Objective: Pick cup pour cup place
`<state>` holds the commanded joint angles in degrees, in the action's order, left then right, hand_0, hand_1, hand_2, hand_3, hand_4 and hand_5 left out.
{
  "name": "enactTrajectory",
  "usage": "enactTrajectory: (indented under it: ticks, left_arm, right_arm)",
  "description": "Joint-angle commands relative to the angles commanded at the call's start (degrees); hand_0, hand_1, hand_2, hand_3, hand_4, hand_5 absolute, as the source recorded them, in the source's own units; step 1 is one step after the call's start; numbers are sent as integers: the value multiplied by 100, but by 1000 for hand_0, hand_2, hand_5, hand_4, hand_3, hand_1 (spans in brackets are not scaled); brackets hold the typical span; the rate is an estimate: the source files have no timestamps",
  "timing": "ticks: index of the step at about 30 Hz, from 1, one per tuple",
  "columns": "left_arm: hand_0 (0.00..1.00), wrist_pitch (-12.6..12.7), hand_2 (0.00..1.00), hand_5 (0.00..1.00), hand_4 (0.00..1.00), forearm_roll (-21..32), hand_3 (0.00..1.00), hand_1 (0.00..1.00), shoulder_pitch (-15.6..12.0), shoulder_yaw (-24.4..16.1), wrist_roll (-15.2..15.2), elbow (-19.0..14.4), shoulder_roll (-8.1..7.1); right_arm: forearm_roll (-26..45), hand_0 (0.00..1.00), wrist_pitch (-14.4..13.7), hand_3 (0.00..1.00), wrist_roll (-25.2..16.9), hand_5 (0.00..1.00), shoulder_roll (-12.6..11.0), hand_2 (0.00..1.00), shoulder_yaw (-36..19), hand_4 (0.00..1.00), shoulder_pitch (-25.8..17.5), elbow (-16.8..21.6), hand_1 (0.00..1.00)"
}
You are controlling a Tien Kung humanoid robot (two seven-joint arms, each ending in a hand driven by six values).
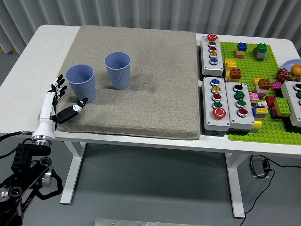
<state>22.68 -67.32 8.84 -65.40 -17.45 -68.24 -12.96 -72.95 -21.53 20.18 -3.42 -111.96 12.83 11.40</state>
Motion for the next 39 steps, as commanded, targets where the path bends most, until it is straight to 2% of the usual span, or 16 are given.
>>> enactTrajectory:
  ticks: [6, 15, 26, 33, 39]
  left_arm:
    - [908, 19, 998, 198, 907, 91, 998, 924, 225, 115, -65, 288, 37]
    - [908, 7, 998, 215, 911, 135, 998, 927, 336, 149, -62, 328, 43]
    - [907, -3, 998, 226, 914, 154, 998, 928, 387, 220, -91, 538, 173]
    - [908, 8, 998, 229, 915, 137, 998, 928, 447, 235, -88, 602, 182]
    - [907, 4, 998, 228, 916, 172, 998, 928, 626, 259, -87, 757, 193]
  right_arm:
    - [38, 668, -5, 540, 0, 339, 1, 495, 24, 6, 0, -1, 549]
    - [57, 668, 4, 540, -11, 339, -1, 496, 27, 6, 15, -5, 549]
    - [47, 669, 2, 540, 13, 338, 19, 495, 56, 6, -6, 1, 549]
    - [35, 669, 6, 540, 9, 338, 29, 495, 56, 6, -23, 1, 549]
    - [61, 669, 4, 541, 1, 338, 29, 495, 69, 6, -1, 0, 549]
